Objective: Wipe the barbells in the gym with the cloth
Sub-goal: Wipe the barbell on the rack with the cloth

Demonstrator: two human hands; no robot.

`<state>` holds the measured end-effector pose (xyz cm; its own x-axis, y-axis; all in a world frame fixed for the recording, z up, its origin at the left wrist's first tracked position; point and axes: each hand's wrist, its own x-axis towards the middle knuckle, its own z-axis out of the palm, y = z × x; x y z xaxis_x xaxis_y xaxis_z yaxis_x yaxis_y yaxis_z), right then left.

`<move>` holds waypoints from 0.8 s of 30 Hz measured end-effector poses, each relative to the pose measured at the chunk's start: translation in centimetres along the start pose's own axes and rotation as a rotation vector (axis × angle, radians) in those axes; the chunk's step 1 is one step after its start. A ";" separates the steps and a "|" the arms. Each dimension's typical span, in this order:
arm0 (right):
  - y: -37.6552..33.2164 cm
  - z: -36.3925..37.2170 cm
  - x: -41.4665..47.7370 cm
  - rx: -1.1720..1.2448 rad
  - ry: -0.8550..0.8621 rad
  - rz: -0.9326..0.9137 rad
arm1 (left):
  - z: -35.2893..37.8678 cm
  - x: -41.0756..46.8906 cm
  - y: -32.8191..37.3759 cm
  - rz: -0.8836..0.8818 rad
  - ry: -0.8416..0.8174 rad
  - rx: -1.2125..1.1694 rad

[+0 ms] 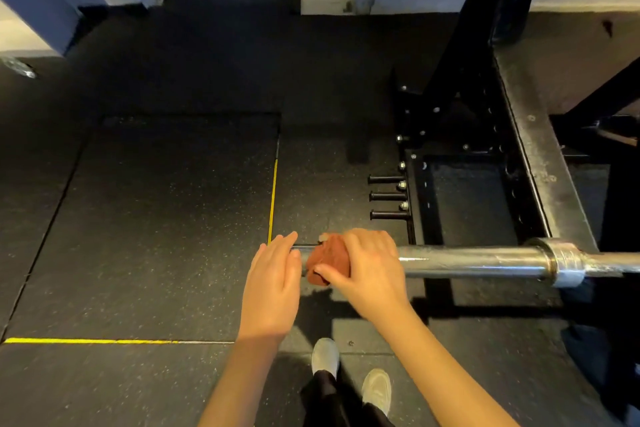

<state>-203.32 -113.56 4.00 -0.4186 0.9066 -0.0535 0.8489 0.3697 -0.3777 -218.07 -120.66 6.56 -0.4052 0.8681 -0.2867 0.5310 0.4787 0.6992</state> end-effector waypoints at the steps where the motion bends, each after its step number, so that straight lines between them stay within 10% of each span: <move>1: -0.3 0.5 0.0 -0.026 0.022 -0.015 | 0.1 0.0 0.0 -0.003 -0.009 0.004; 14: 1.7 -1.0 -1.4 -0.041 0.141 0.209 | 0.4 0.4 3.0 0.206 -0.113 0.149; 24: 8.4 -2.2 -2.4 -0.104 0.181 0.003 | 2.7 1.1 2.8 0.410 -0.111 0.571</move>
<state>-194.49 -112.15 2.97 -0.3588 0.9261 0.1163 0.8827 0.3772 -0.2802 -215.07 -118.00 6.42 -0.0268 0.9867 -0.1603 0.9438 0.0778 0.3212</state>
